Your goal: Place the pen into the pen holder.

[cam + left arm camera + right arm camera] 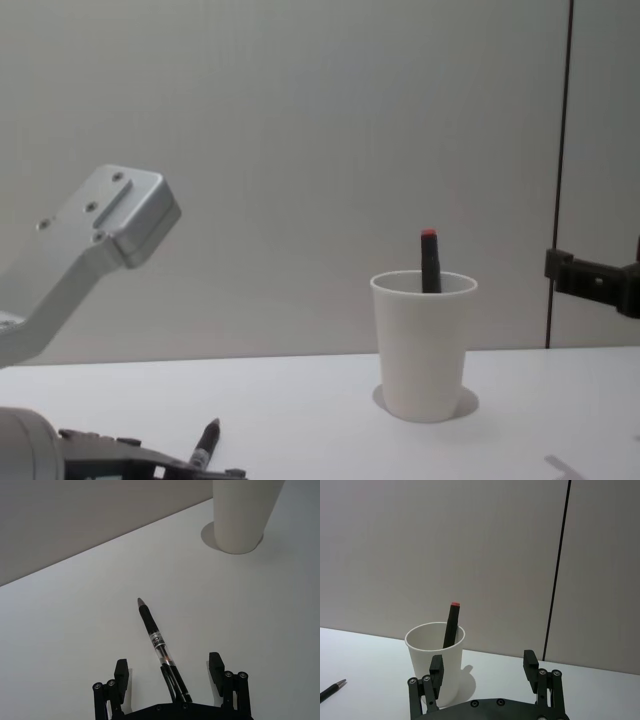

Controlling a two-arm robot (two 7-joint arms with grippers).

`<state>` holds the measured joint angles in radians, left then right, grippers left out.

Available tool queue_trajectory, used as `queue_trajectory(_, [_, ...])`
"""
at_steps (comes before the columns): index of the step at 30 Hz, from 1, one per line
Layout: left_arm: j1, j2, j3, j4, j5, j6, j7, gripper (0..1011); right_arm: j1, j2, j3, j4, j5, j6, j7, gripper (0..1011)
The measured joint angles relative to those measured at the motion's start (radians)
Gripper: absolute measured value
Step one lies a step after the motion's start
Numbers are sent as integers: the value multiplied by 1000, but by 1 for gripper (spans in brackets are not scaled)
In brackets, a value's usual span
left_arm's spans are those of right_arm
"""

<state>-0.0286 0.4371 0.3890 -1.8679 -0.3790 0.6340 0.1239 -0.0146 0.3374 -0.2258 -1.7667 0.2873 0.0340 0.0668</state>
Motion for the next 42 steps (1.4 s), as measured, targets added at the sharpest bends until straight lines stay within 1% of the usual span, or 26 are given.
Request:
queue_trajectory(20, [8,-30,-8,-11,-11,42,19,1001,0,0,0,0,0,0,0,1001])
queue_trajectory(33, [13,-52,-17,-11,-37,61,30,1001,0,0,0,0,0,0,0,1001])
queue_trajectory(42, [13,-66,-22,-5,-41,70,34,1001,0,0,0,0,0,0,0,1001])
